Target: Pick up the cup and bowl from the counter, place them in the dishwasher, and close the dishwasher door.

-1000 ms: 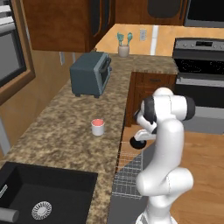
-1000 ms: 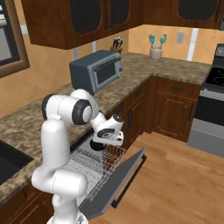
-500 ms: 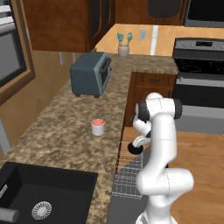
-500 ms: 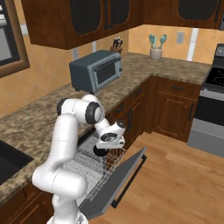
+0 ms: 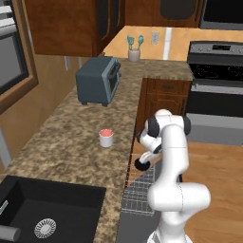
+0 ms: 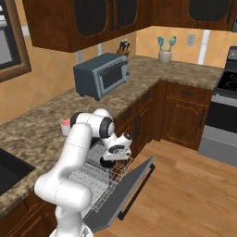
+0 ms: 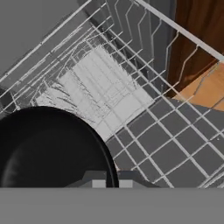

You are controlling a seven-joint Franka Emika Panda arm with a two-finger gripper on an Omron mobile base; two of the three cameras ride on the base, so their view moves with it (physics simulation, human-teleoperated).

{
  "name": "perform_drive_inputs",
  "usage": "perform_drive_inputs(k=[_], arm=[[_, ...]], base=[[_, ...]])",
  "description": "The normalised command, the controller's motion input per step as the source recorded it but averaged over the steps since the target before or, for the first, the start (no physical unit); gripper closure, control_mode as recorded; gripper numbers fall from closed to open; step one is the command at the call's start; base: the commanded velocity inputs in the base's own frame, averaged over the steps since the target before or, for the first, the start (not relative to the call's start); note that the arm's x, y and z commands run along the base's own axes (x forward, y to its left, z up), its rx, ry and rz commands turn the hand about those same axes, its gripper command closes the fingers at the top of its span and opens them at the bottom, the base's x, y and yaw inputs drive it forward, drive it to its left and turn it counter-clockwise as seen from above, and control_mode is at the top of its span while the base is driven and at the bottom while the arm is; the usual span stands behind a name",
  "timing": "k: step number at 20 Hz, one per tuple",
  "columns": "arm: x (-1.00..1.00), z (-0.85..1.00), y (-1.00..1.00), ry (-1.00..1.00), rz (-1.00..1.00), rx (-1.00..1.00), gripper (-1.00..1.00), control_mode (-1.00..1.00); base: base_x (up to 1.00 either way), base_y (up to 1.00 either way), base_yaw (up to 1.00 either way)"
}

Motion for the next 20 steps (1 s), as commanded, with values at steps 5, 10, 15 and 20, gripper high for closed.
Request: perform_drive_inputs(k=[5,10,15,20], arm=[[0.42,-0.65,0.23,0.0,0.0,-0.01,1.0,-1.0],[0.41,-0.69,0.08,0.04,0.01,-0.04,1.0,-1.0],[0.23,-0.48,0.0,0.08,0.04,0.0,1.0,-1.0],[0.17,-0.6,-0.01,0.16,0.06,0.0,1.0,-1.0]], base=[[0.0,0.0,0.0],[0.0,0.0,0.0],[0.0,0.0,0.0],[0.0,0.0,0.0]])
